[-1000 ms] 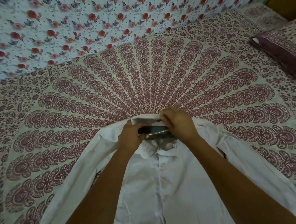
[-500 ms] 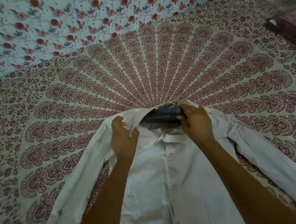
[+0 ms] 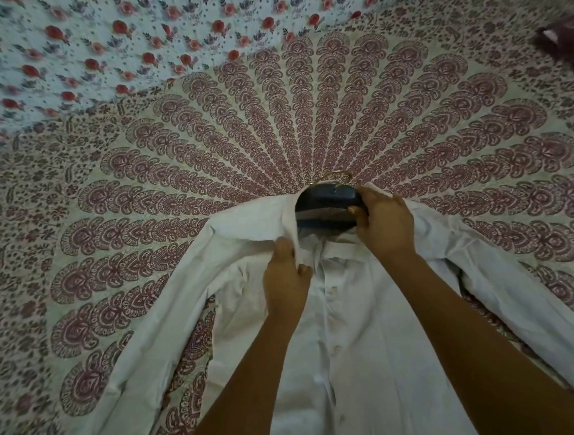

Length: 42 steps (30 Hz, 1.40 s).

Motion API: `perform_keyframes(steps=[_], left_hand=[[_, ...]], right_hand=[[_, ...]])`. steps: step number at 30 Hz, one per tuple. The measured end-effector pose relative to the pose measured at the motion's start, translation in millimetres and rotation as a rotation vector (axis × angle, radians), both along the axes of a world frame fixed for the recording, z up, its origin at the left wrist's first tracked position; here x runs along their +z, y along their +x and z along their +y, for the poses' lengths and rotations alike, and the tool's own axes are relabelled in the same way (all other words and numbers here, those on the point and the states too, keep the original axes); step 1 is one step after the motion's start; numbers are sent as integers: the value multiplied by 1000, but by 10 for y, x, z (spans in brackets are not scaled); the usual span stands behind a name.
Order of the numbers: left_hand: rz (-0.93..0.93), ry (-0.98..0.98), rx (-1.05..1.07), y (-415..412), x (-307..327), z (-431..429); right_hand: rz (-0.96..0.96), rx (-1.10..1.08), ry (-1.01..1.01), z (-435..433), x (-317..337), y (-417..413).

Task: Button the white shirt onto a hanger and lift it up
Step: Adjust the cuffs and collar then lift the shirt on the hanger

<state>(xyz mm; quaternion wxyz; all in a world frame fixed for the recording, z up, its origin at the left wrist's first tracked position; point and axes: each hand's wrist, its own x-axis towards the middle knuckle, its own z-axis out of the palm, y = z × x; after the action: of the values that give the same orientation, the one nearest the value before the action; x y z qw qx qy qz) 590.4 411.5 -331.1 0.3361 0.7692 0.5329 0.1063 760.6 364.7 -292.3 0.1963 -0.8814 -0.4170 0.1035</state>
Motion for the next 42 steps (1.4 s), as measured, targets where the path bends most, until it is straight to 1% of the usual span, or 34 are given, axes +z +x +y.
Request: perform_keyframes(steps=[1,4,5,6,7,9,10,11,12,14,17,19,20,21,23,26,28,31,34,36,39,42], left_hand=[[26,19,-68,-10,-8,-71],[289,9,-364,-179,-147,-159],[330,32,-413,-251,-170,-144],[310,90,-401,-317,-169,-113],[237,159,-334,-347,-146,-75],[51,283,-127,-357,-76,39],[-16,338,-64,-340,-48,126],[-48,344,-58,-309,-19,231],[-55,324,-97,-244,-1,356],[0,270,-260,-81,63,591],[200,250,-468,157,200,841],[338,248,-546,244,271,910],[367,239,-557,261,307,926],[355,233,-557,258,349,922],[220,212,-543,217,475,865],[-62,111,-522,132,797,752],[-155,77,-529,40,1112,676],[-210,126,-533,-92,1741,592],[-299,178,-493,-329,2508,455],[-342,215,-496,-525,3008,363],[-403,312,-488,-787,3710,211],[-448,394,-463,-1030,4477,15]], right_hand=[[0,1,0,2,3,5],[13,7,24,-17,-22,20],[26,14,33,-23,-44,41],[44,22,33,-33,-72,61],[61,34,31,-54,-101,97],[64,58,15,-110,-156,142],[55,53,7,-135,-171,144],[43,34,-5,-157,-174,127],[24,14,-16,-171,-164,105],[-28,7,-41,-175,-144,46],[-44,40,-65,-160,-86,-6],[-25,28,-67,-184,-17,-4],[-23,25,-58,-213,23,2],[-27,23,-42,-251,81,2],[-44,24,-1,-340,247,-12],[-42,17,45,-466,566,-38],[-57,10,70,-580,854,-103],[-101,-7,146,-722,1445,-241],[-112,-13,268,-914,2270,-455],[-79,-21,369,-1050,2807,-617],[-21,-54,469,-1282,3518,-819],[-101,-62,588,-1577,4185,-1038]])
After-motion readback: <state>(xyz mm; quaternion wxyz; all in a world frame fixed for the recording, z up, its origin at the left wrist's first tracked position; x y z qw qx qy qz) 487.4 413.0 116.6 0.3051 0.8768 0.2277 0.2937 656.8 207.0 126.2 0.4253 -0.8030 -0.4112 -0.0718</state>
